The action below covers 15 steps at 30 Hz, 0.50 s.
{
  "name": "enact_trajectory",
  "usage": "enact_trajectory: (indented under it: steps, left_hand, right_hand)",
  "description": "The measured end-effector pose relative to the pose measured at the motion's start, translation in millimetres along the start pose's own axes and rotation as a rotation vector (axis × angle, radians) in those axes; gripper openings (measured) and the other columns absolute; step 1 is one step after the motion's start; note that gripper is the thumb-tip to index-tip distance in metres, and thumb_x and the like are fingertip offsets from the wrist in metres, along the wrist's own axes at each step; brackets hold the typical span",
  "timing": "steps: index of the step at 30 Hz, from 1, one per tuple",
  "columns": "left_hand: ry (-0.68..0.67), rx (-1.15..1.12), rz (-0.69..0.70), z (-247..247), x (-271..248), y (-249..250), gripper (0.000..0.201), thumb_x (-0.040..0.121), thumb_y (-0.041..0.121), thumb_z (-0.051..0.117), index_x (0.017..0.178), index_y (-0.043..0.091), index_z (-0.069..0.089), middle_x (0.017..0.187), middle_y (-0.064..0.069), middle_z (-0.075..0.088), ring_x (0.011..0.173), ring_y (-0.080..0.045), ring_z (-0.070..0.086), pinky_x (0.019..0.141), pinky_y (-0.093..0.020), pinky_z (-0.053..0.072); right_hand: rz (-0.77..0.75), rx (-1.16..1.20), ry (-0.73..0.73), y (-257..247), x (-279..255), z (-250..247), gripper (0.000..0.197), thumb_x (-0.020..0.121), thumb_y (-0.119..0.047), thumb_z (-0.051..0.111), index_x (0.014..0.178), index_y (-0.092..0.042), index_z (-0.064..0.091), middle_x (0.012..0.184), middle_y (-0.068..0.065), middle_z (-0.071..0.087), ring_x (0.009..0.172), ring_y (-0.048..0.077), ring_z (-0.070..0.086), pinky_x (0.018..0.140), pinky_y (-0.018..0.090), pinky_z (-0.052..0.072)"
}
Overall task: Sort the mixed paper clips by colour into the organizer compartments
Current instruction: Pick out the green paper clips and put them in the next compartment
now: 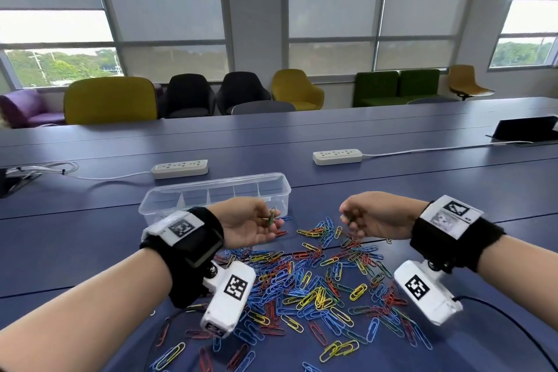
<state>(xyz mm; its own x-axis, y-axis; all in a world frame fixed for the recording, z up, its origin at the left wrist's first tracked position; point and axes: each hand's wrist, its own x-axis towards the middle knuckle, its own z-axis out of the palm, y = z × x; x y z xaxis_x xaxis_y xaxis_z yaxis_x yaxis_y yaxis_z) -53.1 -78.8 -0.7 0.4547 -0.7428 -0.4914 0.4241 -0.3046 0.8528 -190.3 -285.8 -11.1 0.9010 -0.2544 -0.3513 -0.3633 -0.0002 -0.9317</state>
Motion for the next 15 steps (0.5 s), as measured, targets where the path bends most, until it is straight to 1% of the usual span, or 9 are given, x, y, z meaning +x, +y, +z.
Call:
enact_trajectory:
  steps: [3, 6, 7, 8, 9, 10, 11, 13, 15]
  left_hand:
    - [0.026, 0.202, -0.032, 19.3, 7.8, 4.5, 0.020, 0.086, 0.010, 0.029, 0.068, 0.018, 0.034, 0.059, 0.002, 0.037, 0.051, -0.010, 0.027, 0.051, -0.020, 0.023]
    - [0.092, 0.534, 0.021, 46.0, 24.2, 7.9, 0.025, 0.087, 0.016, 0.035, 0.062, 0.019, 0.032, 0.047, 0.005, 0.031, 0.041, -0.009, 0.023, 0.047, -0.022, 0.015]
    - [0.106, 0.709, 0.054, 53.6, 31.4, 7.2, 0.024, 0.089, 0.017, 0.039, 0.065, 0.016, 0.041, 0.052, 0.001, 0.041, 0.043, -0.011, 0.033, 0.048, -0.022, 0.022]
    - [0.090, 0.917, 0.079, 60.4, 37.9, 6.1, 0.021, 0.091, 0.018, 0.042, 0.077, 0.010, 0.054, 0.069, -0.007, 0.056, 0.057, -0.017, 0.050, 0.055, -0.025, 0.036]
    - [0.077, 1.144, 0.103, 64.8, 44.1, 5.6, 0.024, 0.093, 0.020, 0.043, 0.100, 0.006, 0.062, 0.097, -0.012, 0.063, 0.084, -0.022, 0.059, 0.073, -0.028, 0.045]
    - [0.077, 1.335, 0.127, 68.9, 46.1, 4.7, 0.033, 0.095, 0.021, 0.043, 0.122, 0.010, 0.058, 0.122, -0.011, 0.059, 0.108, -0.023, 0.056, 0.089, -0.028, 0.043]
    - [0.084, 1.448, 0.130, 71.6, 45.7, 3.3, 0.039, 0.095, 0.021, 0.042, 0.134, 0.018, 0.051, 0.133, -0.006, 0.054, 0.118, -0.022, 0.051, 0.095, -0.027, 0.039]
    - [0.106, 1.604, 0.163, 70.9, 45.4, -0.7, 0.045, 0.096, 0.019, 0.040, 0.140, 0.028, 0.043, 0.136, -0.003, 0.053, 0.120, -0.021, 0.051, 0.092, -0.024, 0.040]
    - [0.137, 1.649, 0.185, 65.7, 46.2, -1.8, 0.043, 0.097, 0.018, 0.040, 0.138, 0.029, 0.046, 0.135, -0.001, 0.054, 0.118, -0.020, 0.052, 0.085, -0.022, 0.039]
  right_hand:
    - [0.024, -0.234, 0.089, -8.3, 15.4, 3.7, 0.028, 0.096, -0.013, 0.032, 0.068, -0.016, 0.034, 0.059, -0.001, 0.030, 0.049, 0.010, 0.023, 0.048, 0.022, 0.020]
    - [-0.070, -0.851, 0.111, -17.3, 27.2, 4.2, 0.022, 0.099, -0.027, 0.041, 0.085, -0.014, 0.051, 0.066, -0.006, 0.038, 0.053, 0.006, 0.033, 0.045, 0.013, 0.030]
    - [-0.131, -0.983, 0.088, -20.0, 29.2, 4.5, 0.018, 0.097, -0.026, 0.047, 0.097, -0.012, 0.058, 0.067, -0.012, 0.041, 0.053, 0.000, 0.038, 0.046, 0.010, 0.034]
    - [-0.160, -1.047, 0.050, -21.9, 30.7, 4.1, 0.019, 0.095, -0.021, 0.052, 0.106, -0.009, 0.061, 0.064, -0.016, 0.043, 0.052, -0.004, 0.043, 0.049, 0.005, 0.035]
    - [-0.166, -1.089, 0.008, -22.1, 33.2, 2.7, 0.020, 0.093, -0.017, 0.056, 0.109, -0.007, 0.063, 0.058, -0.018, 0.046, 0.050, -0.008, 0.046, 0.051, 0.004, 0.034]
    - [-0.157, -1.136, -0.027, -21.6, 36.1, 1.6, 0.021, 0.090, -0.016, 0.060, 0.108, -0.008, 0.066, 0.056, -0.019, 0.048, 0.051, -0.010, 0.046, 0.051, 0.005, 0.033]
    - [-0.154, -1.184, -0.040, -20.0, 38.7, 0.3, 0.020, 0.087, -0.018, 0.064, 0.106, -0.010, 0.068, 0.059, -0.022, 0.050, 0.055, -0.009, 0.046, 0.052, 0.006, 0.031]
    - [-0.137, -1.236, -0.026, -14.9, 44.3, -3.4, 0.019, 0.084, -0.022, 0.068, 0.101, -0.014, 0.070, 0.069, -0.023, 0.050, 0.062, -0.005, 0.044, 0.058, 0.013, 0.031]
    - [-0.133, -1.258, -0.025, -12.7, 45.9, -6.0, 0.020, 0.082, -0.025, 0.070, 0.098, -0.013, 0.071, 0.068, -0.021, 0.049, 0.060, -0.004, 0.043, 0.057, 0.015, 0.031]
